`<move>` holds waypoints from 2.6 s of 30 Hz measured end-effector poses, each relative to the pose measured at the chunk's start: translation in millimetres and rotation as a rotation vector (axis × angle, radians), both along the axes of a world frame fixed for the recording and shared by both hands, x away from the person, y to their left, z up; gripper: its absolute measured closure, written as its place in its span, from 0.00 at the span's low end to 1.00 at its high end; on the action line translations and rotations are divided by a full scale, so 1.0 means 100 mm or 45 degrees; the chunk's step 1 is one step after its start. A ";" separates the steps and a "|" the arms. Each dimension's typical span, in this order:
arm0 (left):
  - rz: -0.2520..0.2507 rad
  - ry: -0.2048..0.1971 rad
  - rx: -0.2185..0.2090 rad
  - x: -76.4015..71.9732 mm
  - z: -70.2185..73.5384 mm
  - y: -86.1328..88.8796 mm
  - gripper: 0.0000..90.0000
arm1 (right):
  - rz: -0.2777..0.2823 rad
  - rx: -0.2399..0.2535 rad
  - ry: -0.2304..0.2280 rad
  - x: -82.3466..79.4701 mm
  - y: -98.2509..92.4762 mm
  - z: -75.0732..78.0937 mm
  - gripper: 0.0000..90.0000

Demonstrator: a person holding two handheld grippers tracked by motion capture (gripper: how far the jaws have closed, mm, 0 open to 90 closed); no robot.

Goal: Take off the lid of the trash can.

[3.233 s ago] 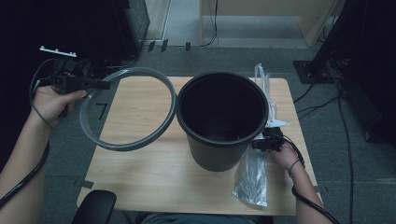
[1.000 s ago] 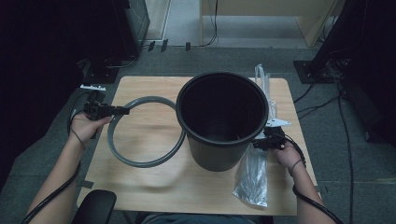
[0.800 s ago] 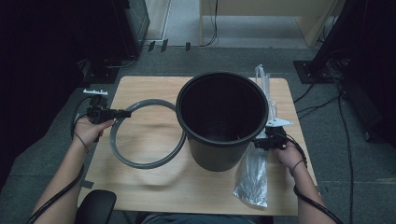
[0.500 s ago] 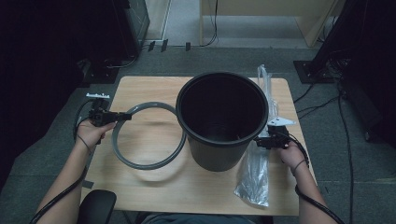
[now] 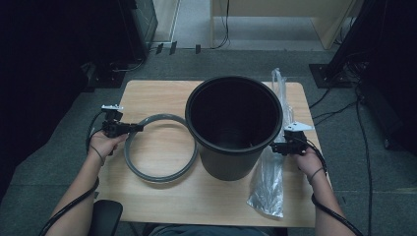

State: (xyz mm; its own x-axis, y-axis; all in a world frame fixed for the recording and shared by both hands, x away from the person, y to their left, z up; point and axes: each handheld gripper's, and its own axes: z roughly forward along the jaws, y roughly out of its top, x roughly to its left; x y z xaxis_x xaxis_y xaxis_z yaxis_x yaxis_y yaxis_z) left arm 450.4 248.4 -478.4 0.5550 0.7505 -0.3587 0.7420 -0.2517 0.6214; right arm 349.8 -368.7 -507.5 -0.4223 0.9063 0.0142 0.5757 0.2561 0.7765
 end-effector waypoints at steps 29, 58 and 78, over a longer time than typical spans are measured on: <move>0.012 -0.049 -0.013 0.16 -0.29 -0.08 0.82 | -0.048 -0.018 -0.003 0.08 -0.10 -0.04 0.18; -0.015 -0.098 -0.057 0.12 -0.25 -0.12 0.52 | -0.086 0.009 0.041 0.12 -0.07 -0.15 0.45; -0.051 -0.113 -0.100 0.02 -0.03 -0.20 0.49 | -0.053 0.046 0.033 0.09 -0.06 -0.14 0.83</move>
